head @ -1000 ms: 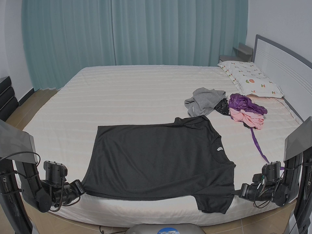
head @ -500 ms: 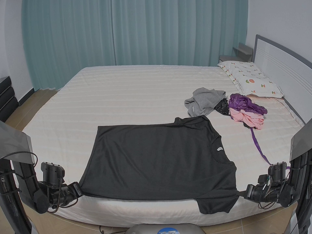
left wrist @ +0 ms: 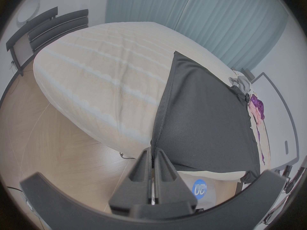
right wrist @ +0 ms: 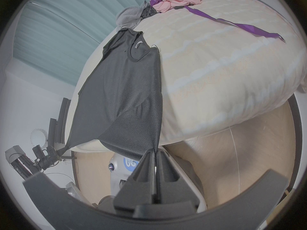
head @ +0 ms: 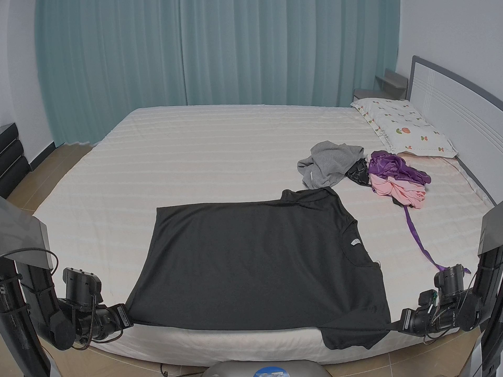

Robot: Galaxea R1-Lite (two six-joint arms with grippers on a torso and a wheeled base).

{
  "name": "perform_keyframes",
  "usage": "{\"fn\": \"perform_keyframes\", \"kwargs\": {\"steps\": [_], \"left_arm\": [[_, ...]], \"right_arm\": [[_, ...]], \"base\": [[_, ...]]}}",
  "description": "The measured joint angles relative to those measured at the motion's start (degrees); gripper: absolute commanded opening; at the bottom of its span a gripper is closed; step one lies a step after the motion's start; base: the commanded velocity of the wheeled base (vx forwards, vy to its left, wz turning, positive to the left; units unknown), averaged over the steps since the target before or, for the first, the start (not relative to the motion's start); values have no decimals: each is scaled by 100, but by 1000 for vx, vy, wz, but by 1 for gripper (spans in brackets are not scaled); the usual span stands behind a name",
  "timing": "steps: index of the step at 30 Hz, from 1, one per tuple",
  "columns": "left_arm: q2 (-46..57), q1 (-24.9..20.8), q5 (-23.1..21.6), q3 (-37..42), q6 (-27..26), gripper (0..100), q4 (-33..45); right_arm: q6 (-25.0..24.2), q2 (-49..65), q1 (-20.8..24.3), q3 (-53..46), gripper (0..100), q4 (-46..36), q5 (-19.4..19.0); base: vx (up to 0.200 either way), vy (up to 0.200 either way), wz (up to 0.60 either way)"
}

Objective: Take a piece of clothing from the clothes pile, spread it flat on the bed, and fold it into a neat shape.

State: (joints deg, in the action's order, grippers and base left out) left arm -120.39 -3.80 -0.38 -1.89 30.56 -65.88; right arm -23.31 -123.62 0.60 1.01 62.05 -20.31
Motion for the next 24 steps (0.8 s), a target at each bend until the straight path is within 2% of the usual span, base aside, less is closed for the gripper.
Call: {"fn": "perform_keyframes", "kwargs": {"steps": [8,17,24], "left_arm": [[46,4,2,79,-256,0,115],[427,-2,5,93,-601,0,1078],[752,-22,30,88,-829,0,1642]], "right_arm": [[213,413,-30,-2,0,-630,34],[407,679,-27,0,0,-1052,255],[451,1029,-27,-2,0,-1673,280]], "base": [[0,0,0],[0,0,0],[0,0,0]]}}
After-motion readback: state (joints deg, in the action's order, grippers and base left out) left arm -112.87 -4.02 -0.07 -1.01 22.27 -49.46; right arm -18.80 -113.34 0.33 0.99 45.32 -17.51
